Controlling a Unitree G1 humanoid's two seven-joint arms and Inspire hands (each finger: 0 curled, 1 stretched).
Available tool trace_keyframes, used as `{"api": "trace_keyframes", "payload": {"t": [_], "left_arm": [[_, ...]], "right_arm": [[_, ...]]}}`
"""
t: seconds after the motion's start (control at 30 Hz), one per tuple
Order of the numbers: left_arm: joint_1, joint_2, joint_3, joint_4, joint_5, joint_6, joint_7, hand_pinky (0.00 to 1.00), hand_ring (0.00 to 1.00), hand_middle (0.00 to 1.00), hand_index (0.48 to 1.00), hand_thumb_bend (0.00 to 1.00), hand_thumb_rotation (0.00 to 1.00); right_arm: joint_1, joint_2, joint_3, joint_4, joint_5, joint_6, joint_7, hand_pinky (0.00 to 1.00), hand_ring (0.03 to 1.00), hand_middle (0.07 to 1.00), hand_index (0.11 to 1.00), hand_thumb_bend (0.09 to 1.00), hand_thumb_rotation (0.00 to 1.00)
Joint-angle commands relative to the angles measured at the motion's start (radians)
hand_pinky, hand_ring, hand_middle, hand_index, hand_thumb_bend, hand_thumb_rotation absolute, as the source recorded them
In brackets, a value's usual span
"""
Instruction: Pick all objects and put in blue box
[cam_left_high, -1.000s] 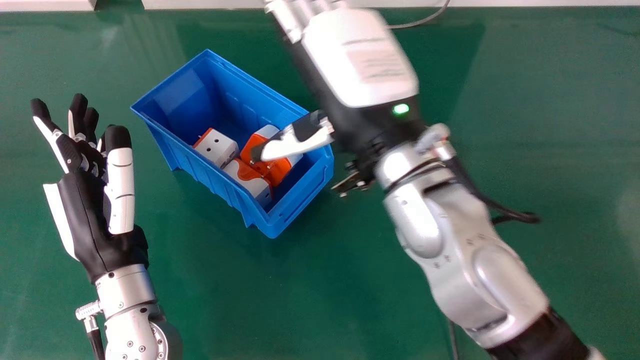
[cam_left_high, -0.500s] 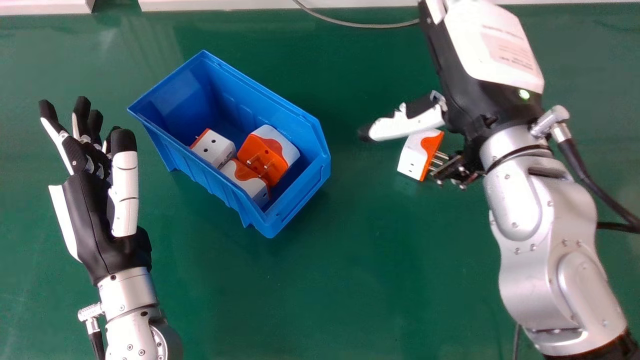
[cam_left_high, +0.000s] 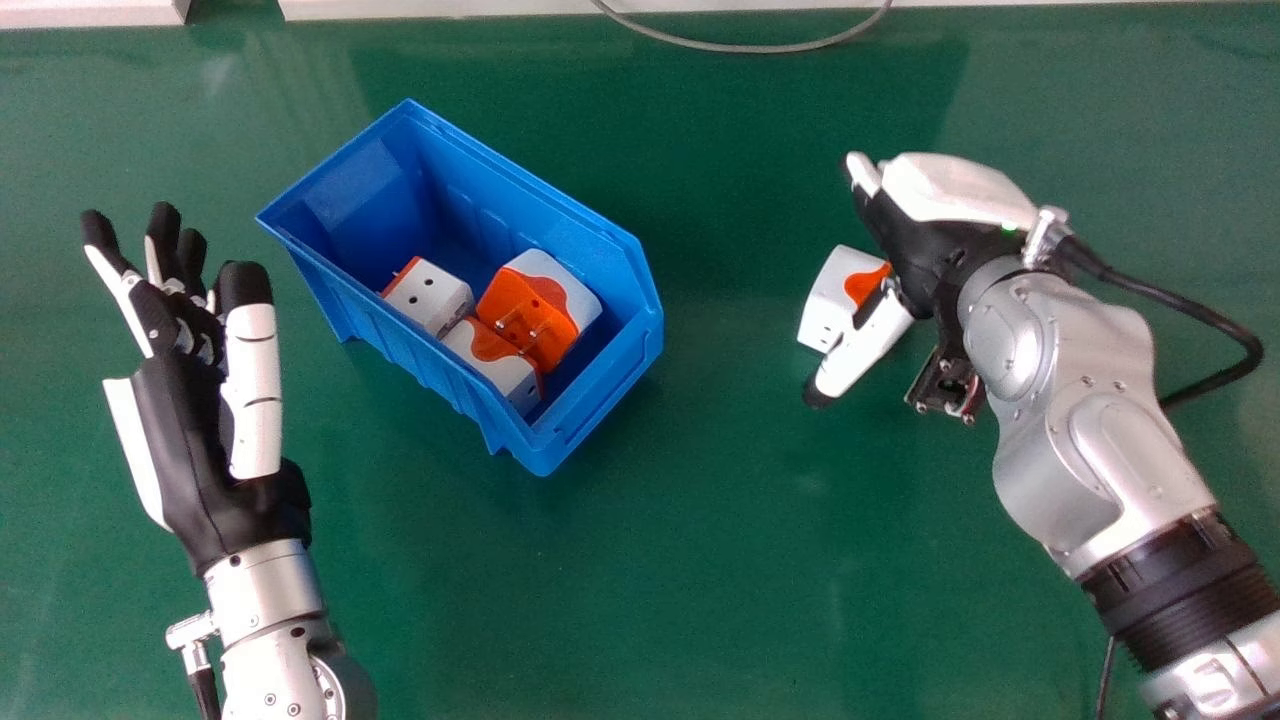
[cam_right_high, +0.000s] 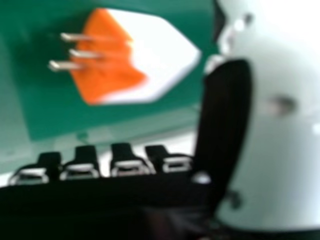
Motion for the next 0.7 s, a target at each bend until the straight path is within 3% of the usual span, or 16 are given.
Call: {"api": "trace_keyframes", "payload": {"t": [0.0, 0.07, 0.1, 0.27, 0.3, 0.4, 0.43, 0.5, 0.57, 0.67], "left_arm": [[-0.005, 0.011, -0.002, -0.017, 0.001, -0.008, -0.004, 0.93, 0.98, 0.98, 0.984, 0.69, 0.7], [-0.009, 0.011, -0.001, -0.015, -0.003, -0.01, -0.009, 0.93, 0.98, 0.98, 0.985, 0.69, 0.7], [-0.01, 0.011, -0.001, -0.014, -0.004, -0.01, -0.01, 0.93, 0.98, 0.98, 0.985, 0.69, 0.7], [-0.016, 0.016, -0.001, -0.014, 0.008, -0.001, 0.001, 0.93, 0.98, 0.99, 0.986, 0.68, 0.71], [-0.018, 0.015, -0.001, -0.013, 0.003, 0.001, -0.002, 0.93, 0.98, 0.99, 0.987, 0.69, 0.71], [-0.021, 0.012, 0.0, -0.015, -0.014, 0.011, -0.017, 0.92, 0.98, 0.99, 0.986, 0.71, 0.71], [-0.022, 0.013, 0.0, -0.014, -0.014, 0.008, -0.018, 0.92, 0.98, 0.99, 0.986, 0.71, 0.71], [-0.022, 0.015, 0.0, -0.013, -0.008, 0.003, -0.017, 0.93, 0.98, 0.99, 0.986, 0.7, 0.71], [-0.022, 0.016, 0.0, -0.014, -0.002, 0.001, -0.013, 0.93, 0.98, 0.99, 0.987, 0.69, 0.71], [-0.022, 0.016, 0.001, -0.012, 0.006, -0.005, -0.007, 0.93, 0.98, 0.99, 0.988, 0.69, 0.72]], "right_arm": [[-0.041, 0.011, 0.007, 0.041, 0.018, -0.04, -0.053, 0.99, 0.996, 1.0, 0.997, 1.0, 0.2], [-0.046, 0.02, 0.005, 0.089, 0.042, -0.076, -0.102, 0.89, 0.961, 0.992, 0.975, 1.0, 0.18], [-0.047, 0.024, 0.003, 0.106, 0.051, -0.091, -0.124, 0.89, 0.961, 0.992, 0.975, 1.0, 0.18], [-0.052, 0.04, -0.008, 0.222, 0.125, -0.213, -0.244, 0.76, 0.878, 0.948, 0.91, 0.966, 0.12], [-0.05, 0.043, -0.014, 0.241, 0.142, -0.244, -0.271, 0.72, 0.851, 0.932, 0.887, 0.951, 0.09], [-0.047, 0.051, -0.021, 0.302, 0.182, -0.346, -0.365, 0.49, 0.647, 0.782, 0.762, 0.858, 0.02], [-0.045, 0.053, -0.024, 0.315, 0.194, -0.373, -0.389, 0.46, 0.615, 0.753, 0.744, 0.769, 0.01], [-0.04, 0.054, -0.019, 0.327, 0.198, -0.409, -0.437, 0.45, 0.583, 0.709, 0.726, 0.615, 0.01], [-0.045, 0.059, -0.015, 0.349, 0.201, -0.431, -0.483, 0.42, 0.55, 0.668, 0.707, 0.565, 0.0], [-0.054, 0.067, -0.016, 0.368, 0.206, -0.442, -0.52, 0.35, 0.473, 0.569, 0.576, 0.517, 0.0]]}}
